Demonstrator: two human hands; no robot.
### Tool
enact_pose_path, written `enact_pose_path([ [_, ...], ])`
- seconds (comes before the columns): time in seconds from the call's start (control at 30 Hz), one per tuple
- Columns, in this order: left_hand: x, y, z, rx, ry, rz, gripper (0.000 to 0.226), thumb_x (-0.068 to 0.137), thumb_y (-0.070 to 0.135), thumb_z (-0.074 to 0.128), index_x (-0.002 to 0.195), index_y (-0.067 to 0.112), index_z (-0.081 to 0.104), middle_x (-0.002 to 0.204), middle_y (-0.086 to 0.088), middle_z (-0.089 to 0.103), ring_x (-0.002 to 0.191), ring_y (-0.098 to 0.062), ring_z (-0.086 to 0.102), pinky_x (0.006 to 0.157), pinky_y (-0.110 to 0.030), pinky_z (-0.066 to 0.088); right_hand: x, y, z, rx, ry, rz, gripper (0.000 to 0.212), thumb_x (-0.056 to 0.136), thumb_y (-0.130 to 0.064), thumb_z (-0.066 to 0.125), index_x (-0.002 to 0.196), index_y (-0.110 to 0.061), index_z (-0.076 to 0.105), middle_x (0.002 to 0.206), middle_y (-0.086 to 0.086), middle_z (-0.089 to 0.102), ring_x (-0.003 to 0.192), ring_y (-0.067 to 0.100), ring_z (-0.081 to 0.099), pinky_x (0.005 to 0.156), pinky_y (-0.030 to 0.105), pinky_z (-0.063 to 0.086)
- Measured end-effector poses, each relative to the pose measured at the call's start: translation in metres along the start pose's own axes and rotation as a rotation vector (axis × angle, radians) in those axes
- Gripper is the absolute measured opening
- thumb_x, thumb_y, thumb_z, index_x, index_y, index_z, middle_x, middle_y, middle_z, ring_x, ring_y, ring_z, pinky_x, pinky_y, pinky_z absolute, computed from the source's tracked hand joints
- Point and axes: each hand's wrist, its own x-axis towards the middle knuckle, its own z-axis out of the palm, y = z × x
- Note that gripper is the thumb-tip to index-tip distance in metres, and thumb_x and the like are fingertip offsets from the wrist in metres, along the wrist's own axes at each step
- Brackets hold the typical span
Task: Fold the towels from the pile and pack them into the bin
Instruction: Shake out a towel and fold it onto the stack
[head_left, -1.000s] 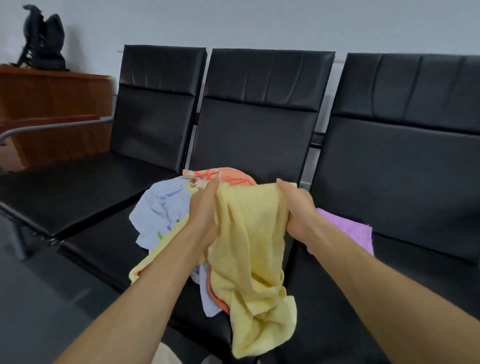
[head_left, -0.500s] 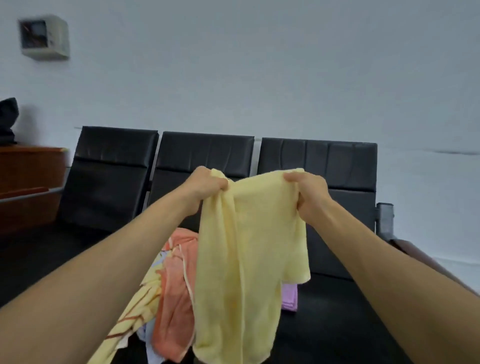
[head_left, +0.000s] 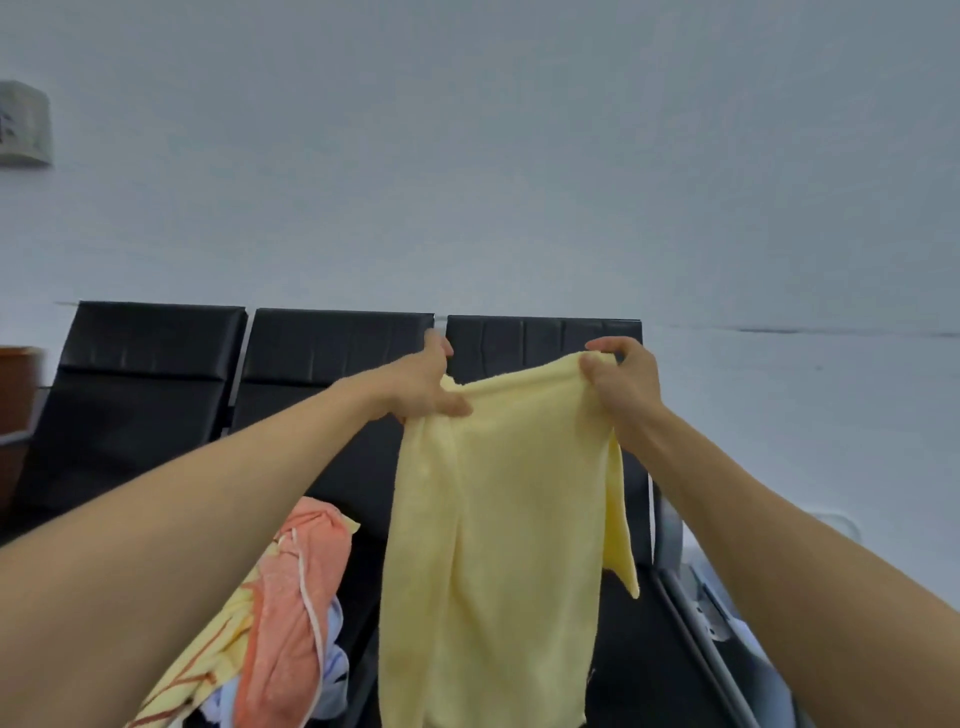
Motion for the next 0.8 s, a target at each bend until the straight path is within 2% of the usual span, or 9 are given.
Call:
enact_pose_path([
  [0.07,-0.007,0.005,-0.005,0.054,-0.061,0.032,0.036,0.093,0.033,0.062,0.120,0.016,0.048,0.108,0.001,0.055,0.089,-0.015,0.060,0.064,-0.028,0.054,0.000,0.000,-0.004,-0.051,0.020,-0.048,0.020,0.095,-0.013,0.053,0.113,-0.016,0.061,0.109,-0.005,0.052,0.099,0.013,0.049,0.081,0.028,0.039],
  [0.1,-0.011,0.005,-0.008,0.040,-0.078,0.038,0.026,0.095,0.033,0.058,0.112,0.014,0.056,0.105,0.000,0.059,0.090,-0.015,0.063,0.065,-0.028,0.056,-0.001,-0.001,-0.006,-0.066,0.024,-0.057,0.019,0.096,-0.015,0.052,0.113,-0.015,0.061,0.109,-0.005,0.052,0.099,0.013,0.049,0.081,0.028,0.039],
  [0.2,-0.014,0.001,-0.016,-0.062,-0.101,0.008,0.024,0.100,0.029,0.051,0.103,0.011,0.066,0.101,-0.002,0.065,0.091,-0.017,0.065,0.070,-0.031,0.058,-0.001,-0.005,-0.010,-0.123,0.026,-0.064,0.019,0.099,-0.018,0.048,0.114,-0.013,0.059,0.110,-0.004,0.054,0.100,0.014,0.049,0.080,0.027,0.037],
  [0.33,-0.019,-0.011,-0.024,-0.229,-0.044,-0.079,0.024,0.102,0.019,0.047,0.101,0.007,0.068,0.100,-0.010,0.069,0.091,-0.024,0.068,0.074,-0.037,0.058,-0.001,-0.009,-0.016,-0.164,0.048,-0.051,0.020,0.101,-0.018,0.044,0.115,-0.012,0.056,0.108,-0.004,0.051,0.097,0.014,0.046,0.078,0.026,0.034],
  [0.43,-0.017,-0.018,-0.027,-0.363,0.086,-0.154,0.029,0.103,0.017,0.041,0.111,0.001,0.064,0.096,-0.015,0.067,0.088,-0.028,0.068,0.071,-0.039,0.058,-0.001,-0.010,-0.023,-0.197,0.054,-0.052,0.018,0.100,-0.018,0.047,0.114,-0.012,0.056,0.107,-0.004,0.050,0.096,0.014,0.046,0.080,0.027,0.034],
  [0.57,-0.015,-0.021,-0.029,-0.461,0.274,-0.239,0.032,0.098,0.005,0.041,0.128,-0.004,0.050,0.093,-0.014,0.063,0.080,-0.025,0.063,0.059,-0.035,0.052,0.001,-0.008,-0.038,-0.231,0.064,-0.037,0.016,0.096,-0.021,0.056,0.109,-0.013,0.059,0.106,-0.005,0.046,0.098,0.013,0.043,0.082,0.028,0.035],
  [0.67,-0.011,-0.027,-0.033,-0.603,0.351,-0.313,0.031,0.095,-0.002,0.040,0.125,-0.003,0.051,0.093,-0.011,0.060,0.079,-0.024,0.059,0.062,-0.038,0.051,0.003,-0.006,-0.048,-0.295,0.005,-0.003,0.020,0.092,-0.025,0.063,0.107,-0.011,0.063,0.101,-0.004,0.047,0.097,0.016,0.045,0.081,0.029,0.038],
  [0.73,-0.007,-0.030,-0.033,-0.729,0.333,-0.335,0.030,0.100,0.008,0.043,0.127,-0.002,0.050,0.103,-0.010,0.060,0.090,-0.024,0.061,0.074,-0.041,0.053,0.004,-0.007,-0.051,-0.329,-0.065,0.036,0.023,0.092,-0.027,0.064,0.108,-0.010,0.066,0.099,-0.003,0.051,0.098,0.018,0.047,0.082,0.031,0.041],
  [0.8,-0.009,-0.028,-0.031,-0.753,0.263,-0.327,0.045,0.101,0.035,0.048,0.129,0.000,0.047,0.116,-0.010,0.058,0.102,-0.025,0.060,0.080,-0.038,0.051,0.005,-0.008,-0.051,-0.325,-0.138,0.060,0.027,0.091,-0.030,0.065,0.107,-0.009,0.069,0.106,0.000,0.058,0.102,0.020,0.051,0.085,0.032,0.044],
])
